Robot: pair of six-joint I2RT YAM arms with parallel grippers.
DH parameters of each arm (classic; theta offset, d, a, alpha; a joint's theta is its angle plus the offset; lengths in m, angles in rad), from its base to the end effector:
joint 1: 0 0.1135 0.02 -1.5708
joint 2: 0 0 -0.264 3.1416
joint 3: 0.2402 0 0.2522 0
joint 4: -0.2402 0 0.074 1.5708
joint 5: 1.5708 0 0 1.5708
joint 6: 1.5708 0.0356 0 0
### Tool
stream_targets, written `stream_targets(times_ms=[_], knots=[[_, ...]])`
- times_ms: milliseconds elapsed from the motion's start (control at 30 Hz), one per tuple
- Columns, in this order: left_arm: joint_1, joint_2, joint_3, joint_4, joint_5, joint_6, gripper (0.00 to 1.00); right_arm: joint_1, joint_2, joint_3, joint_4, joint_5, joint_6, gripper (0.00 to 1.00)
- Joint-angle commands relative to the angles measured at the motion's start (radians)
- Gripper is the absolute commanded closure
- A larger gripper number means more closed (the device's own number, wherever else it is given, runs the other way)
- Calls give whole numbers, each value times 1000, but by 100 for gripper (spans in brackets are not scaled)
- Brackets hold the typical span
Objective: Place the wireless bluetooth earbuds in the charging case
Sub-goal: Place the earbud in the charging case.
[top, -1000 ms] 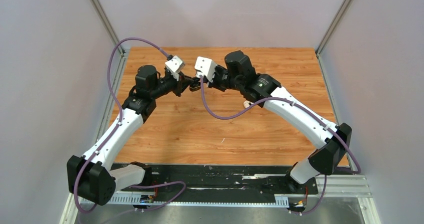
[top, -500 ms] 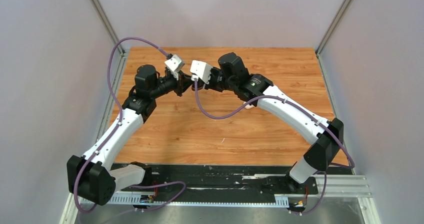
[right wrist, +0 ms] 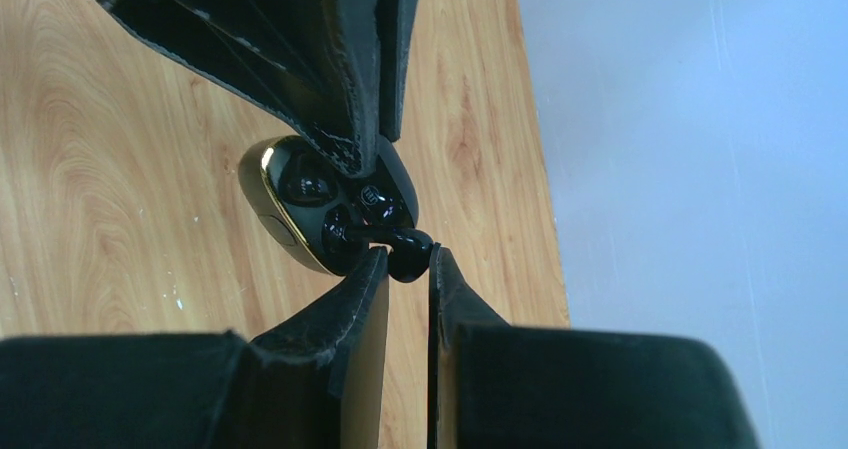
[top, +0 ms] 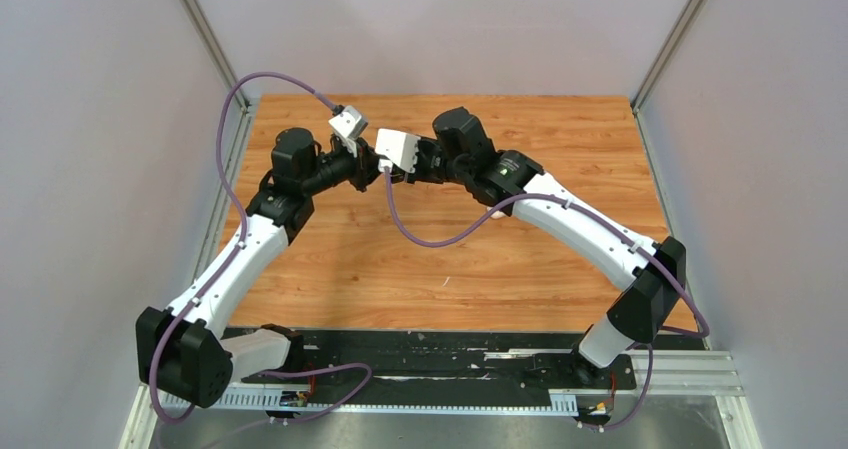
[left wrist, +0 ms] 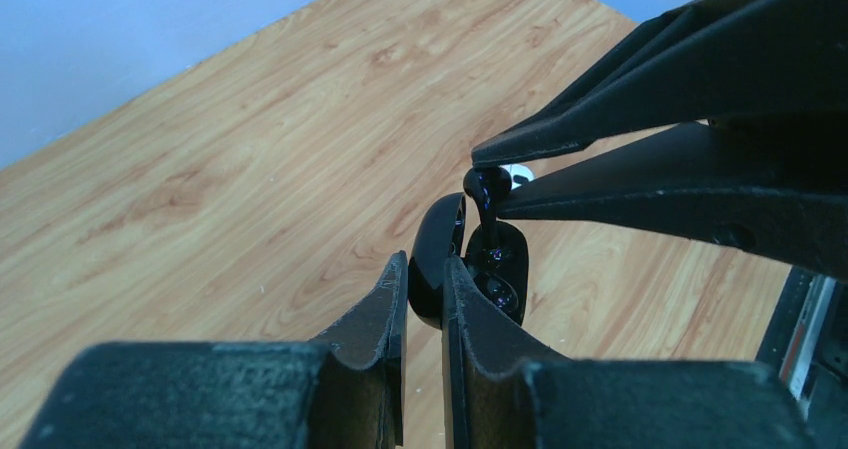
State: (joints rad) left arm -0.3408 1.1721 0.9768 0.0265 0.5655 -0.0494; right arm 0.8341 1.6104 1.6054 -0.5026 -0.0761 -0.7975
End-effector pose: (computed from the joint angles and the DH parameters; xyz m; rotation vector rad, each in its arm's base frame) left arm 0.2500 -0.1089 0.3506 0.6690 1.6455 -0.7740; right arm 0.2475 0.2769 0.3828 -1.5451 1.3900 0.1014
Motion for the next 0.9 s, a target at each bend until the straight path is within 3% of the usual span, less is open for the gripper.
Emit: stream_targets(times_ms=[0, 300, 867], knots=[[-6, 17, 65, 32, -5, -80, 100, 21, -16, 8, 67, 15, -95, 100], [-6, 20, 69, 38, -28, -114, 100, 31, -31, -29, 105, 37, -218, 100], [-6, 26, 65, 18, -22, -104, 100, 30, -58, -42, 140, 128, -201, 100]])
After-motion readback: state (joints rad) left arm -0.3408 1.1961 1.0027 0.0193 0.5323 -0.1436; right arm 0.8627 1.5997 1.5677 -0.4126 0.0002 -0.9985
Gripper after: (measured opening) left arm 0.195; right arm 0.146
